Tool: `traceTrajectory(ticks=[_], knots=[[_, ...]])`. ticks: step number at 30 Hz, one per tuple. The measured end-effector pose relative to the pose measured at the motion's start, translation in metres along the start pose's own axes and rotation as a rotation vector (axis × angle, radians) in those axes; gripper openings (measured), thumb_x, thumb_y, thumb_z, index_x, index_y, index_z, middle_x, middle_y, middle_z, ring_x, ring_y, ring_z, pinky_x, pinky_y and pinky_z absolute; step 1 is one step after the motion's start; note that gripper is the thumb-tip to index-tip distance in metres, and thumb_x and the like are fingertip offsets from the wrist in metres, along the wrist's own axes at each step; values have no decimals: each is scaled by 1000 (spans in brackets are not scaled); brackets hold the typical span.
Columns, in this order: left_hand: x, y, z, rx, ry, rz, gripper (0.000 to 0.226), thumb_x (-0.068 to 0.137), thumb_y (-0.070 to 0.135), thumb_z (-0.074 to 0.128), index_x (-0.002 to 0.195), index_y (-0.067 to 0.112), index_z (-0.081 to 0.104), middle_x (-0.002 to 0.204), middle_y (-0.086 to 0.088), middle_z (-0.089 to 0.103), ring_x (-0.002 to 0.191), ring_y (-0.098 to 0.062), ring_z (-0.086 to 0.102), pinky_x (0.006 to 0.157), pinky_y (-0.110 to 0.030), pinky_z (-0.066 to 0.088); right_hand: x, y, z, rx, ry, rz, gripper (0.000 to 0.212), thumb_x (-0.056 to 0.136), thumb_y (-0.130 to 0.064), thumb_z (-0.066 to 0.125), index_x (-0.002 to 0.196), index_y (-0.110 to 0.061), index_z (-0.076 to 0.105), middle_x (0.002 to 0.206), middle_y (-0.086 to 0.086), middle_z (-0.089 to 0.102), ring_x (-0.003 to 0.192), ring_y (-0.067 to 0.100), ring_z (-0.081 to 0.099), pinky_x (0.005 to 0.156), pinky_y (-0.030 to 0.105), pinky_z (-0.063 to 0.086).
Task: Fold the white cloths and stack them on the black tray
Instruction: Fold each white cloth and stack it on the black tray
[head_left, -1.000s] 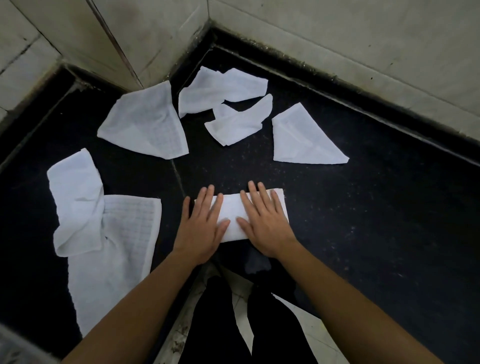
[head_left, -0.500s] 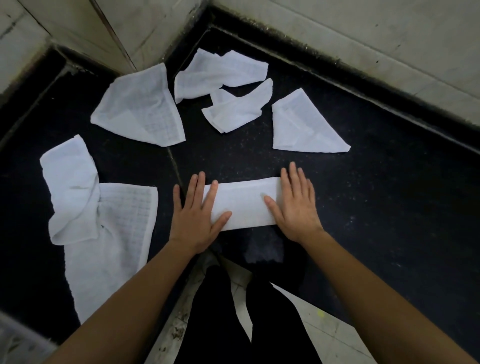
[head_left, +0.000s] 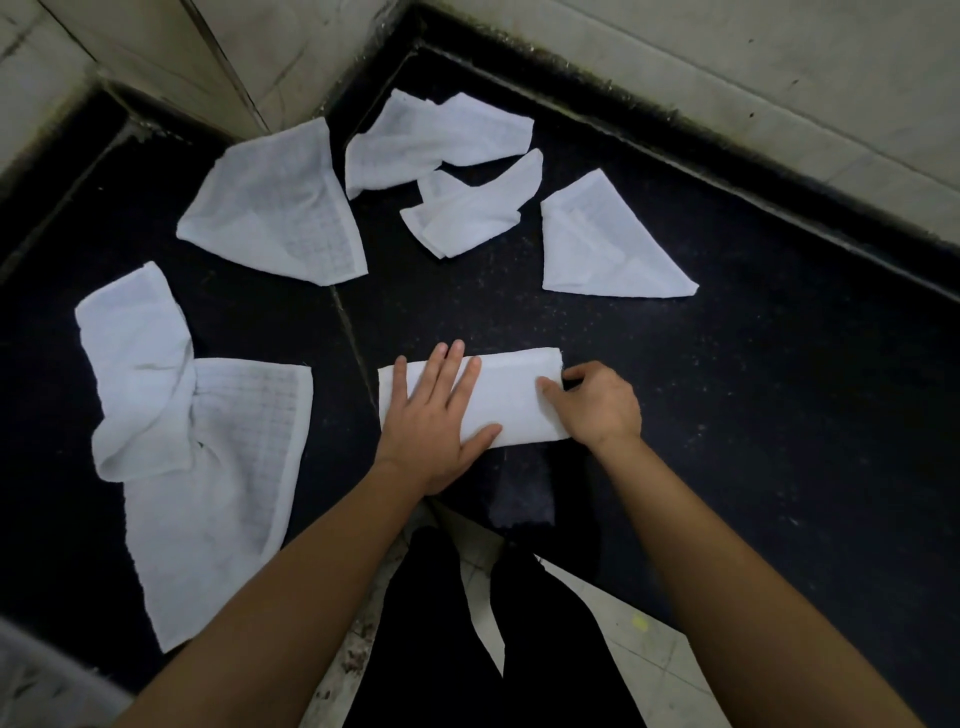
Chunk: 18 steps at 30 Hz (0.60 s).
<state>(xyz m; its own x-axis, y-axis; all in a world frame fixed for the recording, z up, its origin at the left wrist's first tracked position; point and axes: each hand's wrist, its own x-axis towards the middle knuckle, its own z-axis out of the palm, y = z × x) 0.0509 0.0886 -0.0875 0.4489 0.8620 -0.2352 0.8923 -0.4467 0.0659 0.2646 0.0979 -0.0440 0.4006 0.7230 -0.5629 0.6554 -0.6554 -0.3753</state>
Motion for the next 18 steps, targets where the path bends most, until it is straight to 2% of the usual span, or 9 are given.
traceTrajectory(ticks=[2, 5, 7, 9, 10, 12, 14, 16, 18], knots=[[0, 0, -2, 6, -36, -5, 87, 94, 73, 12, 159, 16, 6, 167, -9, -2, 154, -25, -1, 120, -60, 1, 6, -1, -9, 108, -104, 83, 33, 85, -53, 69, 102, -25, 73, 95, -6, 69, 90, 16, 64, 77, 30, 51], [0, 0, -4, 23, -78, -12, 89, 92, 76, 4, 158, 17, -8, 166, -7, -15, 153, -24, -12, 119, -59, -4, 14, 1, -11, 261, -203, 143, 27, 78, -48, 77, 90, -24, 74, 96, -3, 74, 89, 17, 69, 84, 37, 59], [1, 1, -6, 32, -101, -13, 88, 91, 76, 0, 156, 18, -15, 164, -7, -21, 152, -24, -18, 119, -60, -6, 12, 0, -12, 368, -206, 169, 24, 78, -40, 81, 87, -19, 73, 94, 1, 75, 82, 18, 70, 74, 35, 61], [1, 1, -8, 36, -112, -15, 87, 91, 76, -1, 153, 19, -21, 163, -7, -25, 151, -24, -21, 118, -60, -6, 9, 0, -15, 441, -202, 193, 24, 77, -36, 83, 87, -17, 73, 92, 4, 77, 76, 18, 70, 58, 29, 53], [2, 1, -9, 37, -118, -16, 86, 91, 76, -1, 152, 19, -23, 162, -7, -26, 151, -24, -22, 118, -60, -7, 7, 0, -17, 444, -204, 205, 25, 76, -38, 83, 87, -17, 73, 92, 4, 77, 76, 18, 71, 55, 28, 49], [2, 2, -10, 33, -125, -20, 85, 91, 76, 0, 150, 19, -26, 162, -7, -27, 150, -24, -23, 119, -59, -8, 2, 0, -21, 337, -206, 194, 28, 74, -46, 81, 86, -22, 73, 89, -1, 77, 80, 16, 73, 60, 28, 50], [2, 3, -10, 27, -128, -25, 86, 91, 76, 0, 151, 19, -24, 162, -6, -26, 150, -24, -23, 119, -59, -8, -7, 0, -22, 82, -163, 158, 32, 72, -55, 79, 84, -26, 71, 86, -7, 73, 83, 14, 69, 70, 29, 53], [2, 3, -11, 30, -128, -25, 87, 91, 75, 0, 154, 19, -21, 163, -7, -26, 150, -24, -22, 119, -59, -8, -19, 0, -18, -126, -69, 109, 29, 76, -58, 76, 85, -32, 67, 84, -8, 67, 83, 14, 64, 72, 29, 51], [2, 2, -11, 32, -130, -26, 86, 91, 75, -1, 153, 19, -22, 163, -7, -26, 150, -24, -22, 119, -59, -8, -28, 1, -12, -142, -3, 80, 27, 80, -57, 74, 88, -33, 65, 86, -6, 65, 83, 16, 61, 71, 29, 49]])
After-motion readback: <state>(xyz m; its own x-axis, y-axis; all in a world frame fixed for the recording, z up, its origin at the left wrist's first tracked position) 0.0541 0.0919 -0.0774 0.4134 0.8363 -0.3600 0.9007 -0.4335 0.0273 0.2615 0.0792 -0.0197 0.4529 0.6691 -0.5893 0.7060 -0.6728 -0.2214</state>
